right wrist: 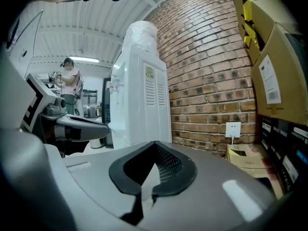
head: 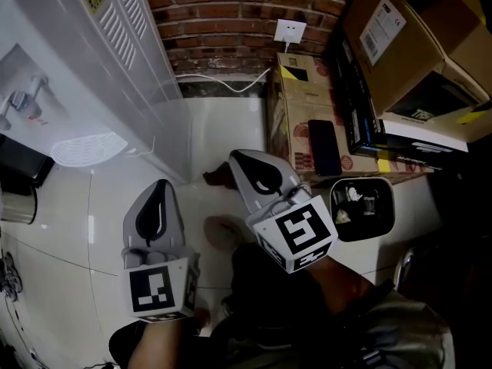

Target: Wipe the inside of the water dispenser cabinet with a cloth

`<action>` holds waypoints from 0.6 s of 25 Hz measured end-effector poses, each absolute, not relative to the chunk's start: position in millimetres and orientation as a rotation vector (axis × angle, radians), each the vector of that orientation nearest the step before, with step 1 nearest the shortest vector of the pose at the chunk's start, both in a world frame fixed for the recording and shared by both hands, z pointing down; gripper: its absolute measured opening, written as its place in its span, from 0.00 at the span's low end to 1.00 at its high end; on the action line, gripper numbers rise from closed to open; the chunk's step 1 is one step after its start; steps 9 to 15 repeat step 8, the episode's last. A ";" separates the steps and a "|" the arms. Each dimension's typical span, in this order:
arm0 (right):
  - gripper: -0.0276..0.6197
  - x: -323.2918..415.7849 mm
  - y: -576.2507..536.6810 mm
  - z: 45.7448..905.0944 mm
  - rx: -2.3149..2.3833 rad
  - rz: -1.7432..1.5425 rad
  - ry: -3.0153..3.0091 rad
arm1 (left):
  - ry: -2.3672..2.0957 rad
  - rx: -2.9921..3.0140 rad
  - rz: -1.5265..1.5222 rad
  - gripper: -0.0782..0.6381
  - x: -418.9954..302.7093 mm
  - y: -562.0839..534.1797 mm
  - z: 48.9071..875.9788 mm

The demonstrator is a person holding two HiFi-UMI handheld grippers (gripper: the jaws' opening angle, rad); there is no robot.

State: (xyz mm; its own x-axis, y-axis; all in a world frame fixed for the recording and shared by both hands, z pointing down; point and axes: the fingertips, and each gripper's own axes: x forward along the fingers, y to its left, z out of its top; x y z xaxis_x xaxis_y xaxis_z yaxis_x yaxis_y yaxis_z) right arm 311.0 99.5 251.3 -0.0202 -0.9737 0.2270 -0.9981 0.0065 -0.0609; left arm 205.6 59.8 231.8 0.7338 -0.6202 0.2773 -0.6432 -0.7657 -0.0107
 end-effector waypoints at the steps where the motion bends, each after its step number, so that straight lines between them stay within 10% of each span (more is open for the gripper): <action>1: 0.06 310.8 98.4 251.7 2.109 0.310 -2.141 | -1.040 2.843 0.413 0.10 205.3 58.8 233.3; 15: 0.06 313.8 94.3 254.4 2.103 0.330 -2.138 | -1.045 2.843 0.408 0.10 208.5 53.6 232.3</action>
